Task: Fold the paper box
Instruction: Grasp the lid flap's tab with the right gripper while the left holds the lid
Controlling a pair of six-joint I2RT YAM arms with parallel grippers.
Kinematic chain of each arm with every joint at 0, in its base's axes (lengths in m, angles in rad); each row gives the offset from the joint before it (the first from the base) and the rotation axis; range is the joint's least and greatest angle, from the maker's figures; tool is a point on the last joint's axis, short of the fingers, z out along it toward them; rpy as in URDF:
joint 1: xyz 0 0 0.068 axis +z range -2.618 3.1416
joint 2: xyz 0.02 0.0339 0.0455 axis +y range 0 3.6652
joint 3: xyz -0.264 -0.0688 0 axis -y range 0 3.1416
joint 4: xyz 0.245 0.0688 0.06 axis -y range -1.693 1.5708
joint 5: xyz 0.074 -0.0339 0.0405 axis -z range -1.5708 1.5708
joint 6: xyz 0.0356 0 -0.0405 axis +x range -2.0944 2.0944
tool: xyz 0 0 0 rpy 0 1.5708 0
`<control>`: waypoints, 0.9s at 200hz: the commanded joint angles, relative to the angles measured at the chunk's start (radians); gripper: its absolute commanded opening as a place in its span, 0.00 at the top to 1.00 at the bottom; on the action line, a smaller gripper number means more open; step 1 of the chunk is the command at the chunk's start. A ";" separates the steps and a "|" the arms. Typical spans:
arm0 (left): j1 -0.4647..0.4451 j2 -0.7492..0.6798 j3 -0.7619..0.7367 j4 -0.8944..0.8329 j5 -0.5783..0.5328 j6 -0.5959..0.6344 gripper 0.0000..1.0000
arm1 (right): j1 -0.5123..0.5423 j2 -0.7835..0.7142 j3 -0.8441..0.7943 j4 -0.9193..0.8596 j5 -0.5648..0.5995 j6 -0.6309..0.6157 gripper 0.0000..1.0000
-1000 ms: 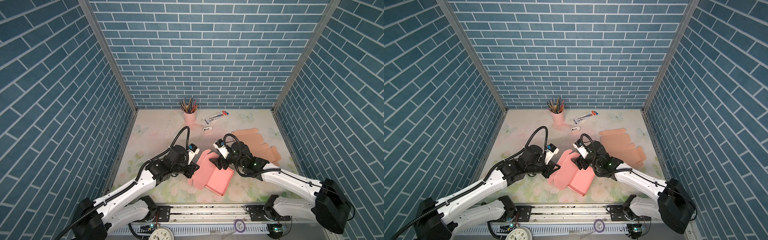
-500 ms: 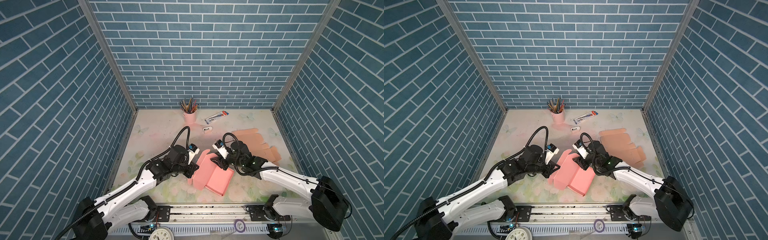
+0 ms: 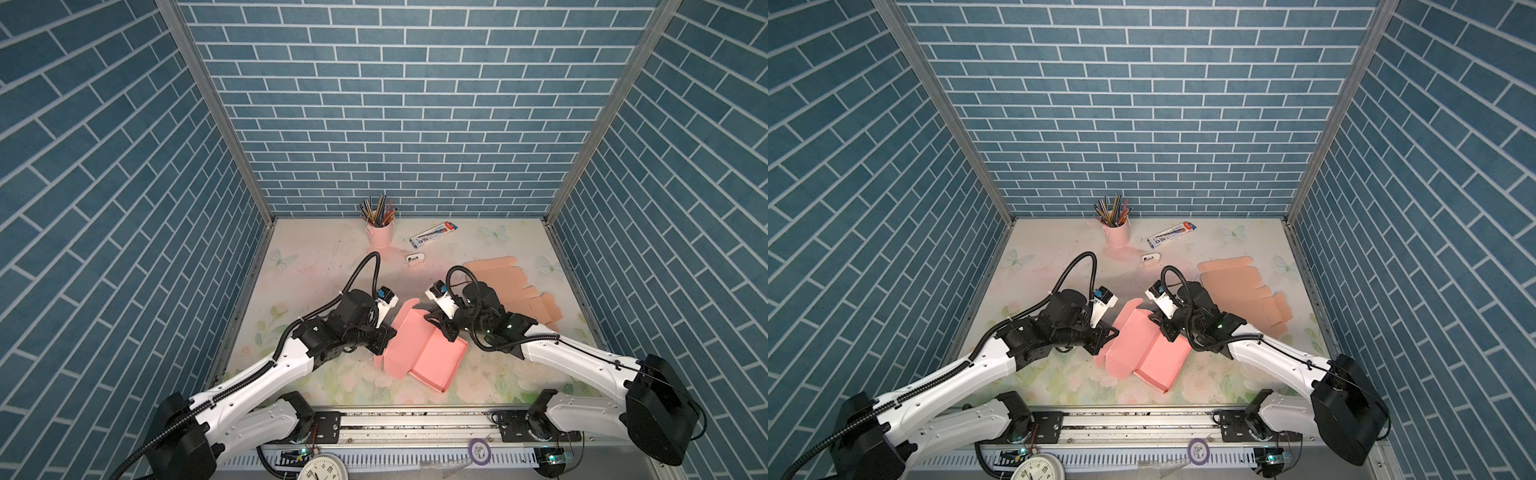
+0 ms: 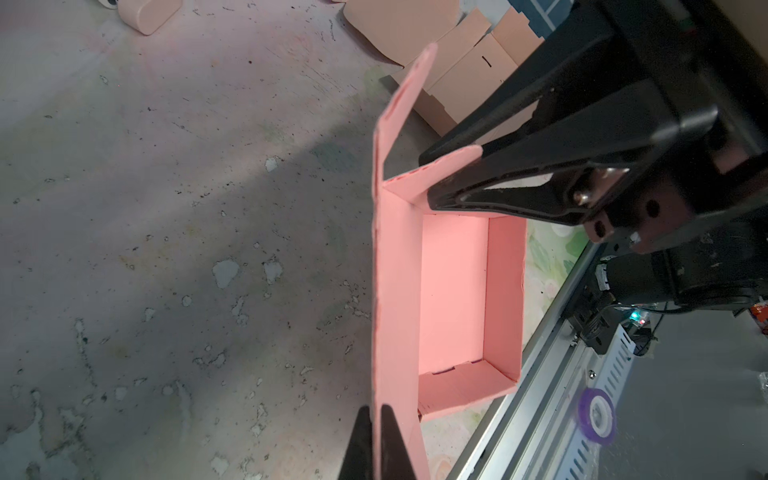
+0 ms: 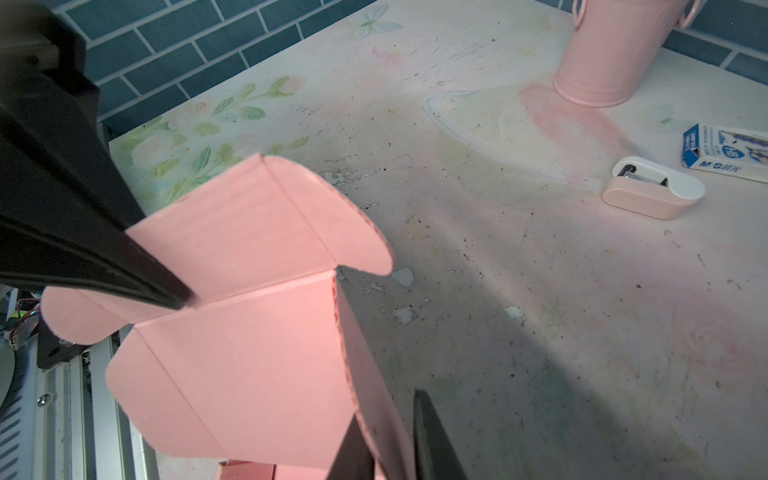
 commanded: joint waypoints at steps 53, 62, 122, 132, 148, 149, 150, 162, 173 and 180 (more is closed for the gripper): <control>0.033 -0.030 0.006 0.044 -0.073 -0.057 0.56 | -0.003 -0.075 -0.035 0.011 0.107 -0.013 0.96; 0.044 -0.038 -0.008 0.053 -0.075 -0.070 0.44 | -0.003 -0.092 -0.049 0.019 0.127 -0.005 0.97; 0.104 -0.110 -0.159 0.181 -0.068 -0.190 0.29 | -0.005 -0.163 -0.124 0.076 0.184 0.055 0.97; 0.106 -0.105 -0.185 0.206 -0.064 -0.209 0.28 | -0.005 -0.166 -0.133 0.084 0.187 0.060 0.97; 0.109 -0.096 -0.219 0.254 -0.051 -0.228 0.29 | -0.007 -0.166 -0.139 0.085 0.193 0.068 0.97; 0.107 -0.096 -0.221 0.256 -0.051 -0.229 0.28 | -0.007 -0.166 -0.140 0.086 0.193 0.068 0.97; 0.108 -0.095 -0.223 0.259 -0.052 -0.229 0.28 | -0.008 -0.165 -0.140 0.085 0.193 0.069 0.97; 0.110 -0.094 -0.243 0.288 -0.051 -0.239 0.28 | -0.008 -0.166 -0.145 0.086 0.197 0.075 0.97; 0.109 -0.089 -0.258 0.310 -0.040 -0.245 0.30 | -0.008 -0.168 -0.150 0.087 0.204 0.084 0.97; 0.110 -0.086 -0.263 0.315 -0.036 -0.248 0.32 | -0.008 -0.172 -0.155 0.089 0.208 0.088 0.97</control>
